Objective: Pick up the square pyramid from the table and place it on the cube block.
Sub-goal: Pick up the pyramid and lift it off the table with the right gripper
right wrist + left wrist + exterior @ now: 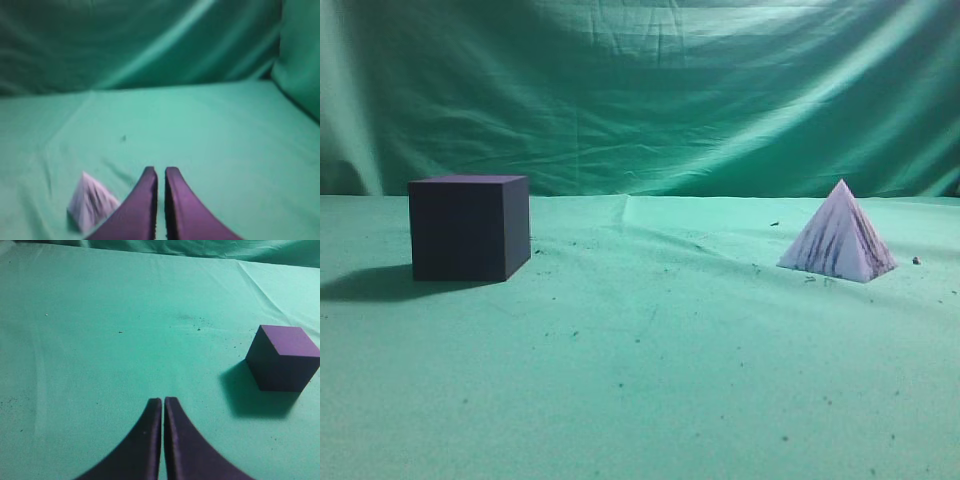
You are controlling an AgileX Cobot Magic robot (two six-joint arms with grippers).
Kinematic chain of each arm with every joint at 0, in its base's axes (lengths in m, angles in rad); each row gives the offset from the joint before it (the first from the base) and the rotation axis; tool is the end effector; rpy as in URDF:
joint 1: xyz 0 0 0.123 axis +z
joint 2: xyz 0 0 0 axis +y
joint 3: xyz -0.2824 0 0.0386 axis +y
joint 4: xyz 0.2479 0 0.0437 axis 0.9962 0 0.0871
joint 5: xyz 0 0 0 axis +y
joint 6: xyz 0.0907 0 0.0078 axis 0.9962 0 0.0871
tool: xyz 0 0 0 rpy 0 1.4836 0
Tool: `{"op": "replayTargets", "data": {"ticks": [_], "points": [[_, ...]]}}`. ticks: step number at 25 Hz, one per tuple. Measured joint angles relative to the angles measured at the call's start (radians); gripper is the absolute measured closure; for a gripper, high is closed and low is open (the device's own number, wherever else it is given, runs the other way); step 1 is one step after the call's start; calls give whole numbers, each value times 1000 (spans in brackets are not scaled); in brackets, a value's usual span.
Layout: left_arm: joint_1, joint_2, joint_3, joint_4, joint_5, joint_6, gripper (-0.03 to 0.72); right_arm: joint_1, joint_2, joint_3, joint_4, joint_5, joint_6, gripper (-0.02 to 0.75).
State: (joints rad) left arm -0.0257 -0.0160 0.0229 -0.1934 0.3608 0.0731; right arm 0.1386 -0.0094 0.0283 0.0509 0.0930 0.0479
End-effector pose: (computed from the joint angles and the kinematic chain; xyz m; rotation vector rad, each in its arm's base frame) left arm 0.0524 -0.0075 0.1743 -0.0286 1.8471 -0.1561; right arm 0.0563 0.0083 0.1956 -0.0357 1.5982 0.1883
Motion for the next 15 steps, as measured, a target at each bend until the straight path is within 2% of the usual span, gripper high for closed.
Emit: {"op": "replayTargets", "data": {"ticks": [3, 5, 9, 15], "points": [[0, 0, 0, 0, -2, 0, 688, 0, 0, 0, 40, -168, 20, 687], [0, 0, 0, 0, -2, 0, 688, 0, 0, -3, 59, -161, 53, 687], [0, 0, 0, 0, -2, 0, 688, 0, 69, -121, 83, 62, 116, 687], [0, 0, 0, 0, -2, 0, 688, 0, 392, -371, 86, 382, 67, 687]]}}
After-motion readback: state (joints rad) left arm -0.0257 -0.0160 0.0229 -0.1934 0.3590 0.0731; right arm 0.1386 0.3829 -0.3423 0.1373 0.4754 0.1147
